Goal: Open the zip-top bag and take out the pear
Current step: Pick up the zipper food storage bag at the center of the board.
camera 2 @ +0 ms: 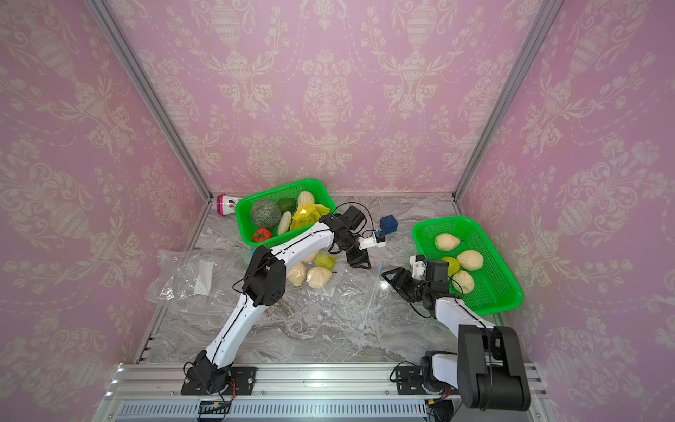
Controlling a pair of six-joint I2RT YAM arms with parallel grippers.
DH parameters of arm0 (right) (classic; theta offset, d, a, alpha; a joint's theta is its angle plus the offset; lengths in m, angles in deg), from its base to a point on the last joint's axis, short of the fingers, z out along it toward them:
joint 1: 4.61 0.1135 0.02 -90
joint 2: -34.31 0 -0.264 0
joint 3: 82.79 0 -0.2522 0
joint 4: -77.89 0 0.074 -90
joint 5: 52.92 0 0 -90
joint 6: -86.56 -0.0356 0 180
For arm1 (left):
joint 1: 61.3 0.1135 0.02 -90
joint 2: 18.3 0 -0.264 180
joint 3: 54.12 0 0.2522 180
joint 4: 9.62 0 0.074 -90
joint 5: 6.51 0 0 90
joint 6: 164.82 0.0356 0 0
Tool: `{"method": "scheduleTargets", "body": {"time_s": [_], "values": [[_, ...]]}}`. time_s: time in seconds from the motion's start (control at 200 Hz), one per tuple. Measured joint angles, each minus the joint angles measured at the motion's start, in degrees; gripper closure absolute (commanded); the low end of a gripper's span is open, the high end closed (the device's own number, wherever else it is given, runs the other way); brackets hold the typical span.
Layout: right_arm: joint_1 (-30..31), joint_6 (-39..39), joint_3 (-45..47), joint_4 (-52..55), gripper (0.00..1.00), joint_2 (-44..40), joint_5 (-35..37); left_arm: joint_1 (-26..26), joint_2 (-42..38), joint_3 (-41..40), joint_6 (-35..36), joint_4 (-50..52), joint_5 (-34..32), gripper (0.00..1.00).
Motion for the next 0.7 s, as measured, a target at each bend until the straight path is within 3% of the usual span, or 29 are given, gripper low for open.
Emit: {"method": "scheduleTargets", "body": {"time_s": [0.38,0.7], "values": [[0.0,-0.2,1.2,0.0,0.27,-0.2,0.9,-1.0,2.5,0.1,1.2,-4.5,-5.5,0.32],[0.0,-0.2,1.2,0.0,0.27,-1.2,1.5,-1.8,2.2,-3.4,3.1,-8.2,-7.6,0.53]]}}
